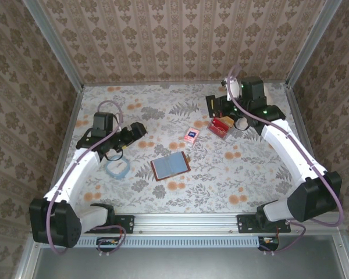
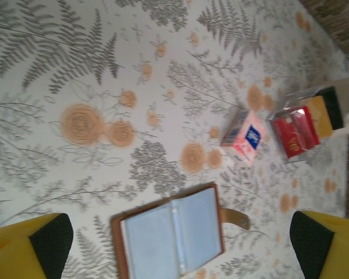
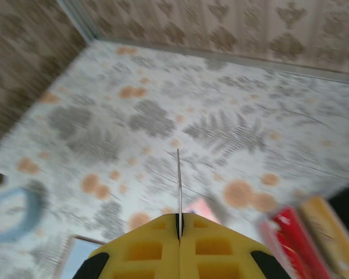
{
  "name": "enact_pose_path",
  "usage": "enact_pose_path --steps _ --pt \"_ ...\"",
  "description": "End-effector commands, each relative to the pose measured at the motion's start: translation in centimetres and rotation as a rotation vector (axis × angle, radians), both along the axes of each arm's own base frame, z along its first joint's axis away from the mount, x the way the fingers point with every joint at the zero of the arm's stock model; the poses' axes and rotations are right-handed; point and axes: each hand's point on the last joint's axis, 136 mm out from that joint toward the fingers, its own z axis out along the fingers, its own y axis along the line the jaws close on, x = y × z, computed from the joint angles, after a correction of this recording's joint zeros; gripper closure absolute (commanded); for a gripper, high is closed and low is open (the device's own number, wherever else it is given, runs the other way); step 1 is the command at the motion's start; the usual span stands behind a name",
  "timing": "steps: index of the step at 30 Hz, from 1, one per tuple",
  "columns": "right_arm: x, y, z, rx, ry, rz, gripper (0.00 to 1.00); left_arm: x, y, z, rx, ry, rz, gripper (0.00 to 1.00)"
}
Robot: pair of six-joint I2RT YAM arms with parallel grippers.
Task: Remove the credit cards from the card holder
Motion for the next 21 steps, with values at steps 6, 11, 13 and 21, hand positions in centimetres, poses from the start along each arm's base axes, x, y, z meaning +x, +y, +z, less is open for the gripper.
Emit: enact_pose_path --steps 6,11,13,21 --pt "2.7 -5.0 -3.8 -0.586 -0.009 0.164 1.00 -0.9 1.8 -1.3 0.129 0.001 -0.018 0.00" --pt "5.5 -6.8 -6.4 -0.675 0.006 0.218 1.00 -0.9 2.7 -2.3 0.172 0.023 0.015 0.00" --pt "7.0 -7.5 -7.3 -0.693 0.027 0.227 1.00 -0.9 2.7 -2.6 0.175 0.034 0.019 0.00" --pt "9.0 -8.1 -10.9 -0.741 0.098 0.313 1.00 -0.8 2.5 -3.2 0.167 0.066 0.020 0.00"
